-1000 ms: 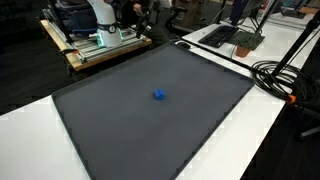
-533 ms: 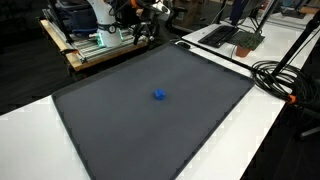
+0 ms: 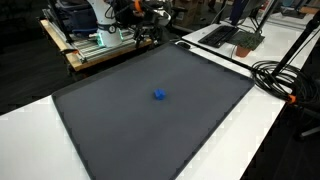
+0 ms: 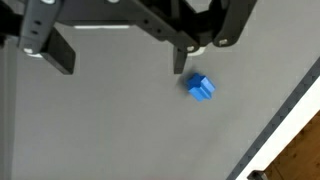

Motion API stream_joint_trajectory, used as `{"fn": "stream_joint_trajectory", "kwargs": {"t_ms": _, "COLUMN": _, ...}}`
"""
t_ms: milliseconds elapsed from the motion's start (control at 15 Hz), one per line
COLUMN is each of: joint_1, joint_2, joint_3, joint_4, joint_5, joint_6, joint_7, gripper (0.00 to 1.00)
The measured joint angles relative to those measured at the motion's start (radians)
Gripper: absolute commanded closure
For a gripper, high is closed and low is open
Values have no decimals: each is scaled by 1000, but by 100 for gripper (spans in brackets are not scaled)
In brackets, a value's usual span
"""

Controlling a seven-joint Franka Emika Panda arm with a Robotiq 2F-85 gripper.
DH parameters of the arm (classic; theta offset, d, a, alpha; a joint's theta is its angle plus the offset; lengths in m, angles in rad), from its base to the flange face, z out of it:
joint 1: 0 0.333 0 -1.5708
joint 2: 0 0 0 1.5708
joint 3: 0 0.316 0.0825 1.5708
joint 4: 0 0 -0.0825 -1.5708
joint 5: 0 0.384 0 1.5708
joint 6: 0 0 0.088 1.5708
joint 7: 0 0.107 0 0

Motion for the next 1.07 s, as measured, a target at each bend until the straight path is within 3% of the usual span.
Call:
{"fn": "stream_joint_trajectory", "kwargs": {"t_ms": 933, "joint_1": -3, "joint_2": 228, "joint_3": -23, "joint_4": 31, "joint_5": -616, "joint_6": 9, "joint_7": -139, "gripper": 0}}
{"fn": "stream_joint_trajectory", "kwargs": {"t_ms": 1067, "joint_1": -10, "joint_2": 242, "joint_3": -41, "joint_4": 47, "joint_5": -656, "joint_6": 8, "joint_7": -141, "gripper": 0}}
